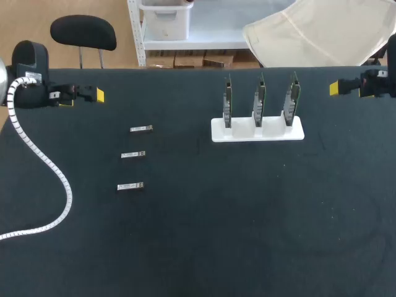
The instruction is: Pick up the optical module with the left hand, and insert it into the network port with the right hand.
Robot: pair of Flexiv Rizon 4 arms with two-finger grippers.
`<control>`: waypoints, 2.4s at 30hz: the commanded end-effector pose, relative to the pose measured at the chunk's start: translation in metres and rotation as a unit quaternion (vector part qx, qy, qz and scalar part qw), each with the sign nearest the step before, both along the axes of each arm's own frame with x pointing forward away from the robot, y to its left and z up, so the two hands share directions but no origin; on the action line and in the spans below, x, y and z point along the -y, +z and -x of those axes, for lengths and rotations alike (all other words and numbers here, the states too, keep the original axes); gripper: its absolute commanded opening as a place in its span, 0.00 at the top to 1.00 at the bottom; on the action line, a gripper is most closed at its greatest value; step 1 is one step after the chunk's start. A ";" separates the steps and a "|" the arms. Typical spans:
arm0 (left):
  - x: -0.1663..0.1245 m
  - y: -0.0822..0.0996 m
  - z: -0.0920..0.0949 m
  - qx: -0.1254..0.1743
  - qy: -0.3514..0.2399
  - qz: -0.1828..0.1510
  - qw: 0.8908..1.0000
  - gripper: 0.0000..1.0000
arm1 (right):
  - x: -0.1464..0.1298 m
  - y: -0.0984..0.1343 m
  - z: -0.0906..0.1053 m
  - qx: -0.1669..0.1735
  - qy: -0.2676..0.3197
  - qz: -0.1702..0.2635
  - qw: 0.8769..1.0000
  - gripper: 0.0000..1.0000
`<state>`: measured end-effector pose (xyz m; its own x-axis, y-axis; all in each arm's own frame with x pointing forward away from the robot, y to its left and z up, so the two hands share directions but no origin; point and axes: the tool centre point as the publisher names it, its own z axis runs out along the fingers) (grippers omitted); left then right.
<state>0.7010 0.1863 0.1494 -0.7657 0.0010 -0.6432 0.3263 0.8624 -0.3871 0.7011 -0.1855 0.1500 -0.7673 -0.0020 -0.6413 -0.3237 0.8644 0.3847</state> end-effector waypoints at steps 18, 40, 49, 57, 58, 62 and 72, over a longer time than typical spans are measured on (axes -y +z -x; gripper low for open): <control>0.001 0.001 0.000 -0.001 0.001 -0.002 1.000 0.00 | -0.001 0.001 0.001 0.000 -0.002 0.002 1.000 0.00; 0.001 0.001 0.000 -0.001 0.001 -0.002 1.000 0.00 | -0.001 0.001 0.001 0.000 -0.002 0.002 1.000 0.00; 0.001 0.001 0.000 -0.001 0.001 -0.002 1.000 0.00 | -0.001 0.001 0.001 0.000 -0.002 0.002 1.000 0.00; 0.001 0.001 0.000 -0.001 0.001 -0.002 1.000 0.00 | -0.001 0.001 0.001 0.000 -0.002 0.002 1.000 0.00; 0.001 0.001 0.000 -0.001 0.001 -0.002 1.000 0.00 | -0.001 0.001 0.001 0.000 -0.002 0.002 1.000 0.00; 0.001 0.001 0.000 -0.001 0.001 -0.002 1.000 0.00 | -0.001 0.001 0.001 0.000 -0.002 0.002 1.000 0.00; 0.000 -0.004 -0.012 0.031 -0.125 -0.119 0.985 0.00 | -0.001 0.001 0.001 0.000 -0.002 0.002 1.000 0.00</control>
